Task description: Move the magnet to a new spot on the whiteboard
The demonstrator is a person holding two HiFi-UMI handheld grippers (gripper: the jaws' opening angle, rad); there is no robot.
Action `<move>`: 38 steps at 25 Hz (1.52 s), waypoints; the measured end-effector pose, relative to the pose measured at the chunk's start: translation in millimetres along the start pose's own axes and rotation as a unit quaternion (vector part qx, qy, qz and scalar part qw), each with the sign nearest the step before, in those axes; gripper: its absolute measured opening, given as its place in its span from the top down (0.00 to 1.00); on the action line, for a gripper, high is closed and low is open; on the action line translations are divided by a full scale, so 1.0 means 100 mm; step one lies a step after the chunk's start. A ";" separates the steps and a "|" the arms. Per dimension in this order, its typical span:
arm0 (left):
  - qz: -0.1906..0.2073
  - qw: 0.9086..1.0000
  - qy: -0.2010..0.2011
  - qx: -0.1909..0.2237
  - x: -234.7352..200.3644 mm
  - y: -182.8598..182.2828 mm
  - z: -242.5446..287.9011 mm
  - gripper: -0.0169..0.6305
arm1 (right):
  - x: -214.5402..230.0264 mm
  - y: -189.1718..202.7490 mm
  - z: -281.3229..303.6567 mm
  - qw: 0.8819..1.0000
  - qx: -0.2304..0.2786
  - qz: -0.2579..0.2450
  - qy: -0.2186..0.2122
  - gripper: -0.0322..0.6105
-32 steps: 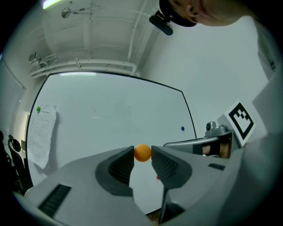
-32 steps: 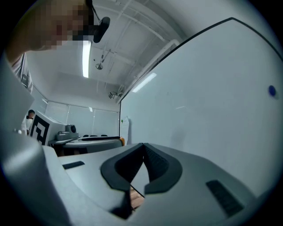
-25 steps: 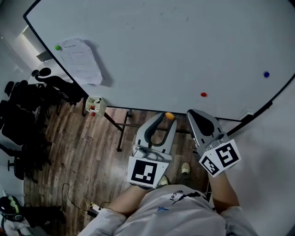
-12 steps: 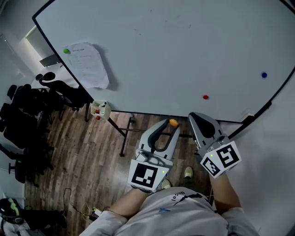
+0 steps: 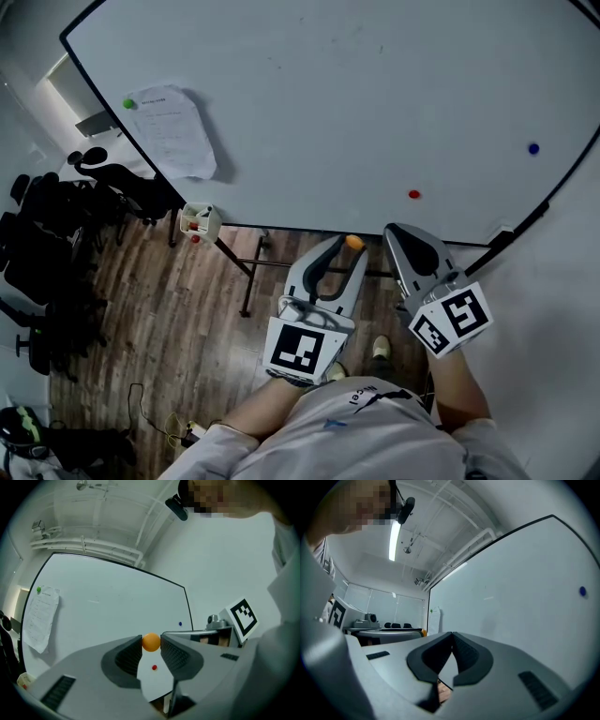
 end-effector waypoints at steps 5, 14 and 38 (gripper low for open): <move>0.005 1.000 -0.006 -0.004 0.00 0.06 0.09 0.77 | 0.07 0.02 -0.01 1.000 -0.004 0.001 0.007 0.93; 0.000 0.999 -0.018 -0.048 -0.02 0.48 0.53 0.77 | 0.30 0.17 -0.04 0.999 -0.021 0.013 0.026 0.93; -0.040 0.985 -0.142 -0.091 -0.09 1.88 2.24 0.77 | 1.68 1.23 0.37 0.996 -0.064 0.055 0.041 0.93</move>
Point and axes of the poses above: the fingertips, and each gripper's own axes: z forward along the fingers, x to its right, y out of its underside, the point moved 10 cm from there along -z, backward along the fingers, and after that the axes turned 7 degrees about -x, right-handed, at the moved point
